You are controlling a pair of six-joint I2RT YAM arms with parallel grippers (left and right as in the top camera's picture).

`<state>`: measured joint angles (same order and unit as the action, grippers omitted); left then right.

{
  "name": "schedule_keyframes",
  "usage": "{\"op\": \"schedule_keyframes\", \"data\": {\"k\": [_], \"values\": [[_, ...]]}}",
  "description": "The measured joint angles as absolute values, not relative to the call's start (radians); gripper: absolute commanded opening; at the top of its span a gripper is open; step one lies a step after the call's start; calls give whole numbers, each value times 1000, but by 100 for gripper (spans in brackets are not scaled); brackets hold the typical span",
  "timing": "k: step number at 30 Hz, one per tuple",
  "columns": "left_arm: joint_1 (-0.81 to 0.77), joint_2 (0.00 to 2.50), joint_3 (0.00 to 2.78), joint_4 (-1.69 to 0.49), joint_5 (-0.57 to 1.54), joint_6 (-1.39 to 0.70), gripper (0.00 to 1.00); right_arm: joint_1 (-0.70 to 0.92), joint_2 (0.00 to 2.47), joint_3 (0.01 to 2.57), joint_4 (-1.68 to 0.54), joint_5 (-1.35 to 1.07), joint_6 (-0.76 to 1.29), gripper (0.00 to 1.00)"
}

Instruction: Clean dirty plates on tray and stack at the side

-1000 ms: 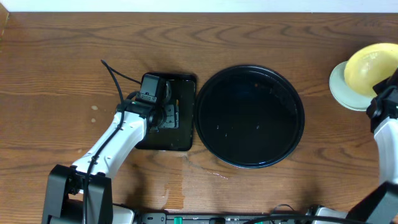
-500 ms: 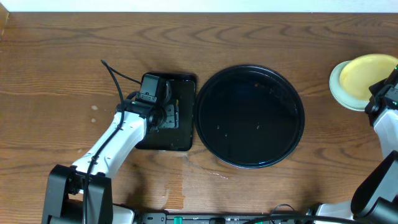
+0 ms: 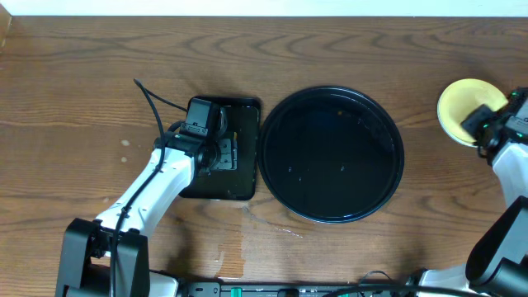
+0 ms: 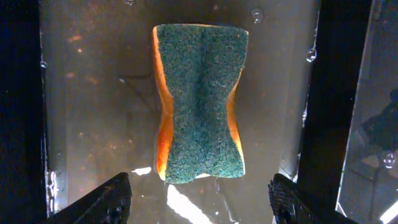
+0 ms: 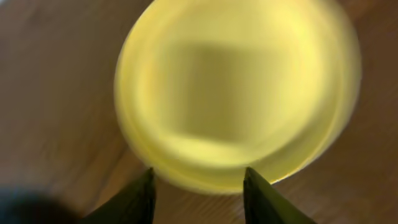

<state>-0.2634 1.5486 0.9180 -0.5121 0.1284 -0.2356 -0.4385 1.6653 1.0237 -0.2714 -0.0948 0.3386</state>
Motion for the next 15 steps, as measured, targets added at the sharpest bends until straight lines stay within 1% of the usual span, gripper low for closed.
{"op": "schedule_keyframes", "data": {"k": [6,7,8,11,15], "values": [[-263,1549,918,-516,128,-225,72,-339,1665,1024,-356,-207,232,67],[-263,1549,918,-524,128,-218,73,-319,1663,1024,-367,-214,214,72],[-263,1549,918,-534,127,-212,76,-297,1659,1024,-380,-221,196,76],[-263,1549,925,-570,125,-201,78,-236,1634,1024,-426,-229,156,99],[-263,1549,972,-610,125,-196,82,-146,1579,1024,-503,-200,104,99]]}}
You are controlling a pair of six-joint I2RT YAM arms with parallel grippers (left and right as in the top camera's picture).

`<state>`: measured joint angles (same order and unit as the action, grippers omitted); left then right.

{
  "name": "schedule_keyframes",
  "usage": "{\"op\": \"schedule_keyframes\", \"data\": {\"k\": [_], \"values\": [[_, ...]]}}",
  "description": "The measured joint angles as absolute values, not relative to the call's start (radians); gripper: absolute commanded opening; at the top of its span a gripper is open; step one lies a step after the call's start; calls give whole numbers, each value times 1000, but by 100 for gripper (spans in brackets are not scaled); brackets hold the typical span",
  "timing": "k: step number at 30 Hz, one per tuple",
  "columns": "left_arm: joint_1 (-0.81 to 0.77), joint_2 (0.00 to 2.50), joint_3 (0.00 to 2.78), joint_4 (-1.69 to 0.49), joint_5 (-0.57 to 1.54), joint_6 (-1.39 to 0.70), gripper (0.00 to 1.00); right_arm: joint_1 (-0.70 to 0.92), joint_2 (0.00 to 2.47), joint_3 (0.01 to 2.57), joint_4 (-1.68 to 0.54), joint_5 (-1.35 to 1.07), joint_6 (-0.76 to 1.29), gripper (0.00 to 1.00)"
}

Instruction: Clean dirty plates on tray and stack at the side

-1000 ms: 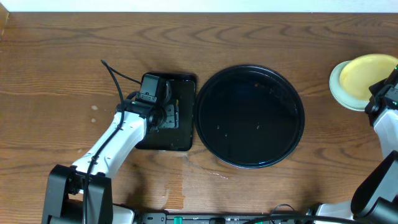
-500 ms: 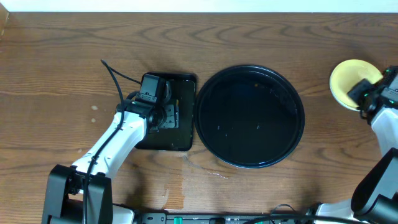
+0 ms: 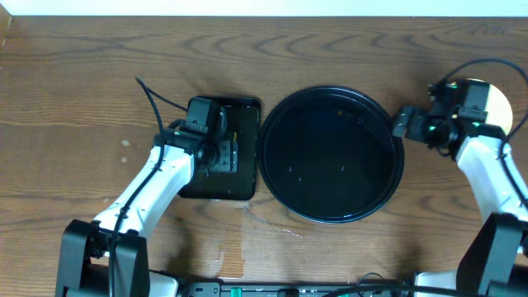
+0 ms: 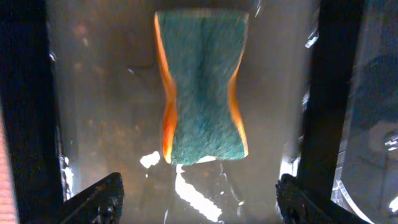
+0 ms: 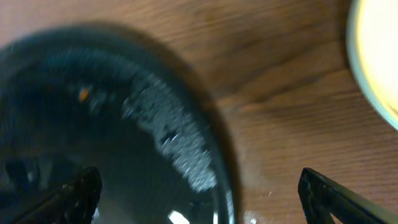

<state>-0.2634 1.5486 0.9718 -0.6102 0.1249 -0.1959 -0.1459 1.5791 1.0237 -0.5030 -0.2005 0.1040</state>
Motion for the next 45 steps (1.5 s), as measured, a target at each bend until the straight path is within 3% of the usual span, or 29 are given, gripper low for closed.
{"op": "schedule_keyframes", "data": {"k": [10,15,32,45], "values": [[-225,1523,1053,-803,125,-185,85,19,1450,1024,-728,-102,67,99],[-209,1392,1052,-809,125,-185,86,37,1350,1024,-788,-64,75,99],[-209,729,745,-753,90,-185,86,110,846,759,-719,46,94,99],[-209,706,743,-754,79,-184,86,110,823,743,-762,45,99,99]]}}
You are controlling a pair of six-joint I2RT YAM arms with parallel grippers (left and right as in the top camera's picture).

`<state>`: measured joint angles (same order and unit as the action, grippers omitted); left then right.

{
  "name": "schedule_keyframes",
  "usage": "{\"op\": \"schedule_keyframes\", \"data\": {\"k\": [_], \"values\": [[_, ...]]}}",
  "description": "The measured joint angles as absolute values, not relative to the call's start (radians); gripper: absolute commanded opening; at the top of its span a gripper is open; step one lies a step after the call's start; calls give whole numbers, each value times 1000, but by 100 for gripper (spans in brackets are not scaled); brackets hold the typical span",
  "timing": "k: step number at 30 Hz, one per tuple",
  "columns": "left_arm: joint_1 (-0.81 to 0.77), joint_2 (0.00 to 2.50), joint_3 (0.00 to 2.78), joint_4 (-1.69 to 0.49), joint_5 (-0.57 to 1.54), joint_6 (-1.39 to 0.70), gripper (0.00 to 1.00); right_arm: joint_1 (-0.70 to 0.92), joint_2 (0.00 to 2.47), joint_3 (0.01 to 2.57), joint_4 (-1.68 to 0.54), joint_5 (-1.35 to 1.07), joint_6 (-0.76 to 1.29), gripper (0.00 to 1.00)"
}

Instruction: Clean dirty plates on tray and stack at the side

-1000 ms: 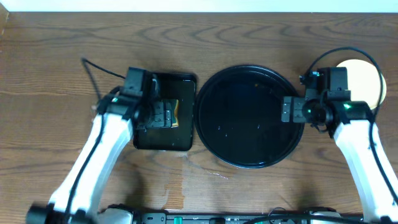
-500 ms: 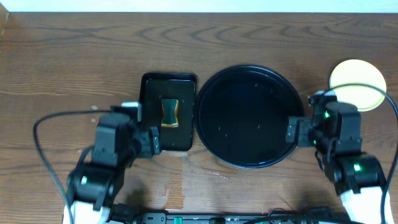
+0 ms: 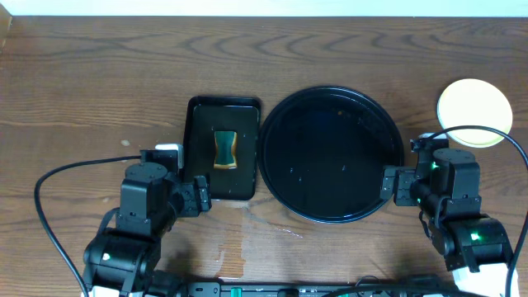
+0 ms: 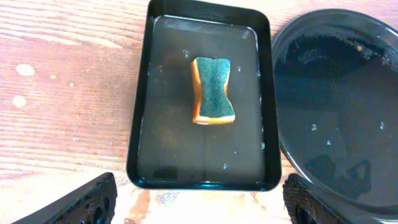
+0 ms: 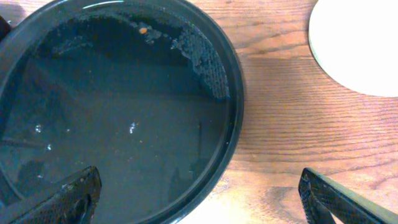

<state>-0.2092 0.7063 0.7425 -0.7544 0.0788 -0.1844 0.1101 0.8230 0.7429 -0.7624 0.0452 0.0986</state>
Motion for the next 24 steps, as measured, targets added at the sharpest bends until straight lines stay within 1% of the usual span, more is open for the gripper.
{"op": "schedule_keyframes", "data": {"k": [18,22,24], "values": [[-209,712,743,-754,78,-185,86,110,822,743,-765,46,98,99],[-209,712,743,-754,78,-184,86,110,786,733,-751,54,95,99],[-209,712,743,-754,78,-184,86,110,738,721,-703,57,81,99]]}}
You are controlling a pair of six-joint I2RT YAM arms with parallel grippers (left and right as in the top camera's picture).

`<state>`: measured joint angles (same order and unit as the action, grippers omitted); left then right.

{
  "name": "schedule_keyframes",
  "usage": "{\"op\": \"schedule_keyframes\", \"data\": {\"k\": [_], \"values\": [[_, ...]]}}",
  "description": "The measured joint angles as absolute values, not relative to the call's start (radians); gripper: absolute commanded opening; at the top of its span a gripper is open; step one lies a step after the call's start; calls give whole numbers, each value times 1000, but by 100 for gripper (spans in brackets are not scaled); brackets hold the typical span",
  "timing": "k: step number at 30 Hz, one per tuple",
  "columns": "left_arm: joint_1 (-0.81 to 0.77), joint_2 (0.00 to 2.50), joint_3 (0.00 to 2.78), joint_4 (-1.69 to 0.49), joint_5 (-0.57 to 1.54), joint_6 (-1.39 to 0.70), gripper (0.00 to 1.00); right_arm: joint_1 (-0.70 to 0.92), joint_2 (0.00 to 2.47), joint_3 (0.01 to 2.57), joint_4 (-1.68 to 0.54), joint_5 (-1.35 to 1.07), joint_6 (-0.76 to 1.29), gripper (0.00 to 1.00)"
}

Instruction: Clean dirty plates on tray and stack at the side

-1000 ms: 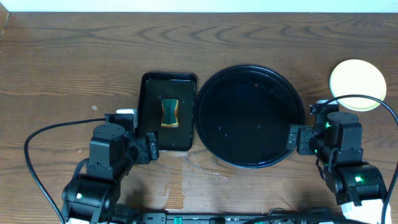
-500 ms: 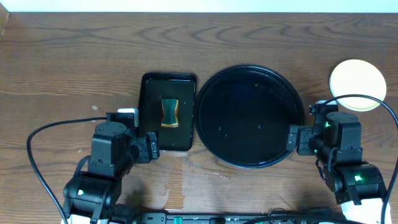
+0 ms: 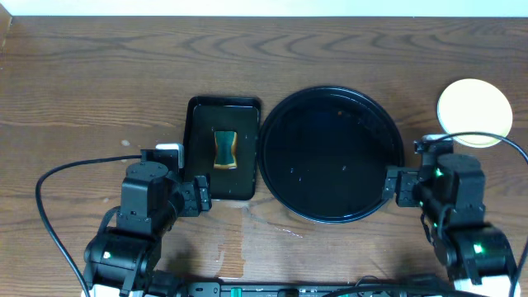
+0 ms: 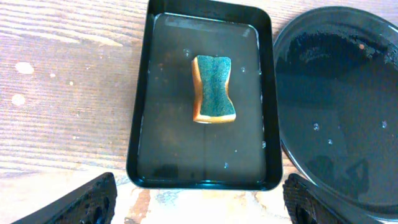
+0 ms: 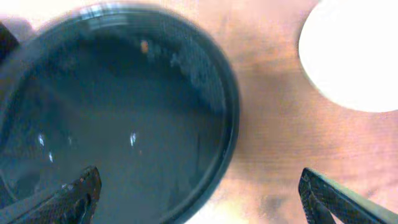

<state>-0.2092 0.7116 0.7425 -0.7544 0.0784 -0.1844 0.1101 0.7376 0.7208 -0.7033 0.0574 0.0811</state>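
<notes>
The round black tray [image 3: 330, 154] holds only water drops and a small orange crumb [image 5: 144, 45]; no plate lies on it. A pale yellow plate [image 3: 474, 113] rests on the wood to its right, its edge also showing in the right wrist view as plate [image 5: 348, 56]. A green and orange sponge [image 4: 214, 97] lies in the wet rectangular black tray [image 3: 198, 177]. My left gripper [image 4: 199, 202] is open at the front left, short of that tray. My right gripper [image 5: 202, 196] is open near the round tray's front right rim.
Bare brown wood [image 3: 82, 82] surrounds both trays. The table's back edge [image 3: 264, 16] runs along the top, and a black cable [image 3: 49, 190] loops beside the left arm.
The right arm has shifted slightly toward the front, and its wrist view is now blurred. The left arm, sponge, trays and plate stand as before.
At first my left gripper hung open low over the sponge, and my right was open at the yellow plate. Then the right was between plate and round tray. After that both arms stood back at the table's front, open and holding nothing, as now.
</notes>
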Motion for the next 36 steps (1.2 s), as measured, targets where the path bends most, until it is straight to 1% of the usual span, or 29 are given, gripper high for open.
{"op": "schedule_keyframes", "data": {"k": [6,7,12,15,19,24,27,33,36], "values": [[-209,711,743,-754,75,-184,86,110,545,626,-447,60,44,99],[-209,711,742,-754,75,-184,86,110,495,582,-361,57,40,99],[-209,712,741,-754,75,-185,86,101,312,389,-84,32,33,99],[-209,712,741,-754,75,-185,86,82,222,280,59,2,32,99],[-209,712,741,-755,75,-184,86,35,122,162,186,-39,32,99],[-209,712,741,-755,75,-184,86,2,28,68,212,-67,32,99],[-209,712,741,-755,75,-185,86,-9,13,29,194,-72,32,99],[-209,712,741,-755,75,-185,86,-9,12,6,-63,-75,23,99],[-209,711,741,-755,75,-184,86,-9,13,7,-65,-75,13,99]]}}
